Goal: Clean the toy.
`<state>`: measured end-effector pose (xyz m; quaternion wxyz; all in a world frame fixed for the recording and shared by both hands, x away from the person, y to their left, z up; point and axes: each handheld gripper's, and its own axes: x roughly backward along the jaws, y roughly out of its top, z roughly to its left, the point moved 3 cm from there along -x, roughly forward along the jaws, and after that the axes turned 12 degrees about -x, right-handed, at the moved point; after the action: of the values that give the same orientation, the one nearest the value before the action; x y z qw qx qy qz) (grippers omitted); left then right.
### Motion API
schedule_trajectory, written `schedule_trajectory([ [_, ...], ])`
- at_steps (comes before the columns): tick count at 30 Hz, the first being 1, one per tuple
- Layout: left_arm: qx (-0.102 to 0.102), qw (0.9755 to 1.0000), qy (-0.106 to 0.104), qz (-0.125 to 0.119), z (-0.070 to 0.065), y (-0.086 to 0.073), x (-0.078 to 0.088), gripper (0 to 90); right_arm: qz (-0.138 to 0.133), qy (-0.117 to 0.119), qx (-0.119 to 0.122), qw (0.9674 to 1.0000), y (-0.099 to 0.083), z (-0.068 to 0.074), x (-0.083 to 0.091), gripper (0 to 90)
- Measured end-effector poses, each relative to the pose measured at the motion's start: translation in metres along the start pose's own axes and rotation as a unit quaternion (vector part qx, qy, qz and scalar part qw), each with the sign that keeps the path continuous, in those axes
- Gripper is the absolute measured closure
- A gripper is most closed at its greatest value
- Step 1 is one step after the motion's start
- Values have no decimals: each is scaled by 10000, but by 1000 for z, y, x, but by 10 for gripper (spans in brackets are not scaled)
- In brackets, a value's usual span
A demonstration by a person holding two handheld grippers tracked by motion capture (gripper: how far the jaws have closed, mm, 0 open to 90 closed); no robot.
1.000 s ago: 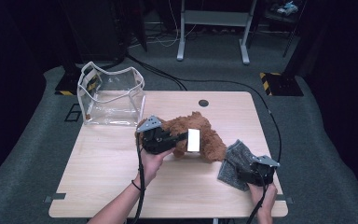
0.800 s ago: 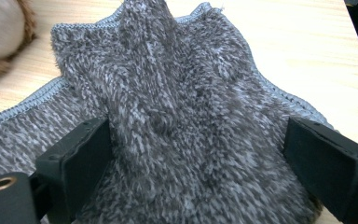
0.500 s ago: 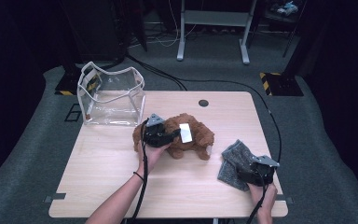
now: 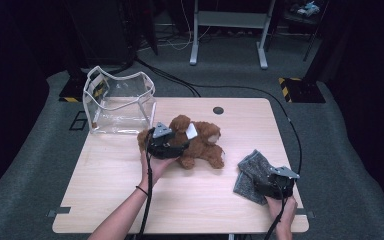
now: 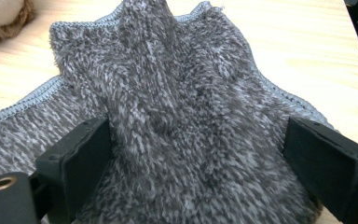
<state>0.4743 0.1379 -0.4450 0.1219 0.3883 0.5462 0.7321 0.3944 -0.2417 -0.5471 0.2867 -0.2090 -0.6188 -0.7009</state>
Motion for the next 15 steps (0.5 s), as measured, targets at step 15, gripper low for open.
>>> schedule_trajectory([
  [15,288,9948,969,158,41,-29,35,145,1,-17,14,10000,0,0,0,76],
])
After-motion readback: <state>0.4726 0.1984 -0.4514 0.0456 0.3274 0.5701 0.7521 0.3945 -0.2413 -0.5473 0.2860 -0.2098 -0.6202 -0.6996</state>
